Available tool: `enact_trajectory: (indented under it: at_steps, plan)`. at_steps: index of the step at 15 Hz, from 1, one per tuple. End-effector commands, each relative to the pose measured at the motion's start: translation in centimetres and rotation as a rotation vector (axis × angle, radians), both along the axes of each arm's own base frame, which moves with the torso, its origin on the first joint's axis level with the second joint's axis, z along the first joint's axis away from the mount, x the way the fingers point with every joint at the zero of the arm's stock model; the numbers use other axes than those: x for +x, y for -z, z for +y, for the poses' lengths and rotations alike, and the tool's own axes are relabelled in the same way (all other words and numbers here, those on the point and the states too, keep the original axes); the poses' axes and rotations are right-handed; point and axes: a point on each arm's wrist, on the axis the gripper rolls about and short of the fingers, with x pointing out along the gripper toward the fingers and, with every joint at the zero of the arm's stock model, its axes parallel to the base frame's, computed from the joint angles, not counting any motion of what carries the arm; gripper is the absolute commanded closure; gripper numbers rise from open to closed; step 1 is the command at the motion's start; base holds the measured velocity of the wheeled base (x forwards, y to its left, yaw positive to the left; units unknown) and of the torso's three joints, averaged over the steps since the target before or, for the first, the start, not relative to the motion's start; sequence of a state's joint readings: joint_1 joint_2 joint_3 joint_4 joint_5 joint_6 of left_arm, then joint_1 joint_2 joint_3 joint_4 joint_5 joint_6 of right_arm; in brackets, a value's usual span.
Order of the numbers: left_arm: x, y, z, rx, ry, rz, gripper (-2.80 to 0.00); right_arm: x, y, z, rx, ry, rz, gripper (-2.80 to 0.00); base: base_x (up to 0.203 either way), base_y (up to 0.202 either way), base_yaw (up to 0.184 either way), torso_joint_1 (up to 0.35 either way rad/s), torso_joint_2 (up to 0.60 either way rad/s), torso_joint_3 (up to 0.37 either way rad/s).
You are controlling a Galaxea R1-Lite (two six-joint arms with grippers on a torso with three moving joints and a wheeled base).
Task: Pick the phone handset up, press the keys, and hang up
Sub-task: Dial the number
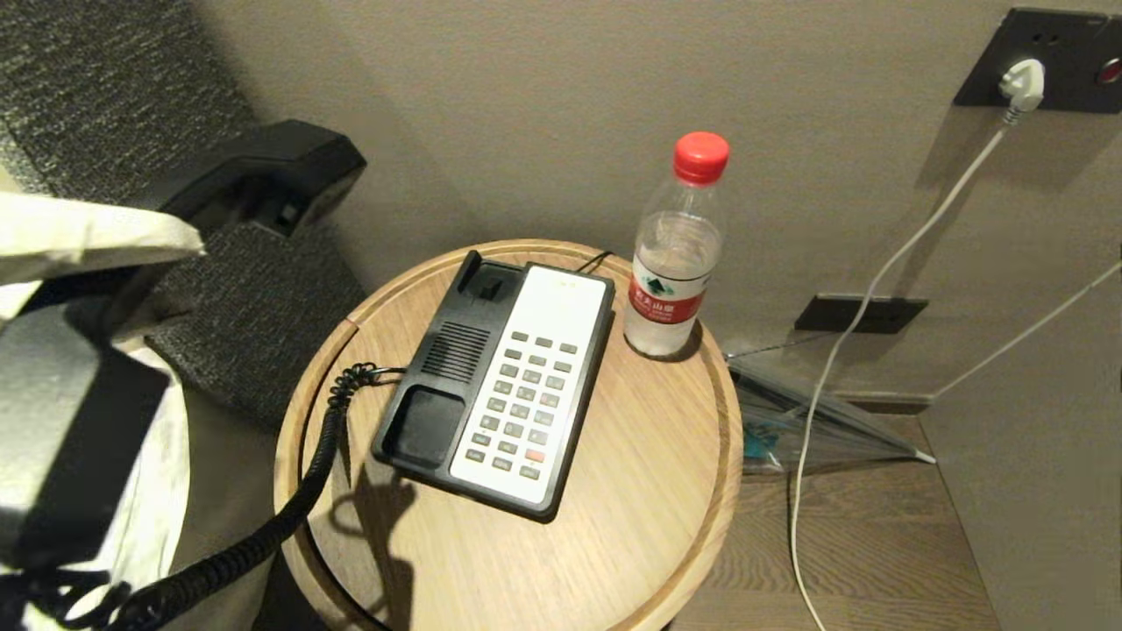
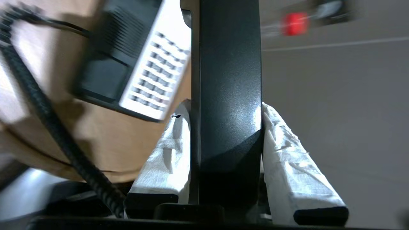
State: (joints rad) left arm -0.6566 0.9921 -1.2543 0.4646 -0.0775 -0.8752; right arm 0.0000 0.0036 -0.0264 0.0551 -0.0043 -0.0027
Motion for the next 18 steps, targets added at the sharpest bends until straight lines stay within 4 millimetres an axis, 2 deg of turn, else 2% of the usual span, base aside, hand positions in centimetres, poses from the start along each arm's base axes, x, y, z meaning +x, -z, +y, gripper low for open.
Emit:
enact_trajectory:
  at_steps: [1,3,5,8,11,13,14,16,18]
  plan:
    - [-3.0,1.1,2.2,-0.073,0.010,-0.038,0.00,0.0,0.0,0.0,0.000,0.000,-0.002,0.00,0.000,0.000,0.000,0.000,0.00,0.000]
    - [-3.3,1.4,2.5,-0.085,0.013,-0.046,0.00,0.0,0.0,0.0,-0.002,0.000,0.000,0.00,0.000,0.000,0.000,0.000,0.00,0.000]
    - [-4.4,2.1,3.3,-0.110,0.035,-0.097,0.00,0.0,0.0,0.0,0.001,0.000,0.006,0.00,0.000,0.000,0.000,0.000,0.00,0.000]
    - [-4.3,3.2,3.2,-0.118,0.038,-0.090,0.00,-0.3,-0.4,0.0,0.005,0.000,0.015,0.00,0.000,0.000,0.000,0.000,0.00,0.000]
    - [-4.2,3.9,3.1,-0.127,0.044,-0.089,0.00,-3.0,-4.5,0.2,0.036,-0.082,0.014,0.00,0.000,0.000,0.000,0.000,0.00,0.000]
    - [-4.2,4.2,3.1,-0.130,0.034,-0.087,0.00,-5.1,-6.4,0.4,0.052,-0.170,0.021,0.00,0.000,0.000,0.000,0.000,0.00,0.000]
    - [-4.2,4.3,3.1,-0.129,0.034,-0.086,0.00,-5.6,-6.7,0.5,0.064,-0.212,0.039,0.00,0.000,0.000,0.000,0.000,0.00,0.000]
    - [-4.7,5.3,3.5,-0.126,0.031,-0.082,0.00,-6.1,-7.7,0.7,0.082,-0.296,-0.003,0.00,0.000,0.000,0.000,0.000,0.00,0.000]
    - [-4.8,5.4,3.6,-0.127,0.030,-0.082,0.00,-5.8,-9.4,0.7,0.088,-0.321,-0.036,0.00,0.000,0.000,0.000,0.000,0.00,0.000]
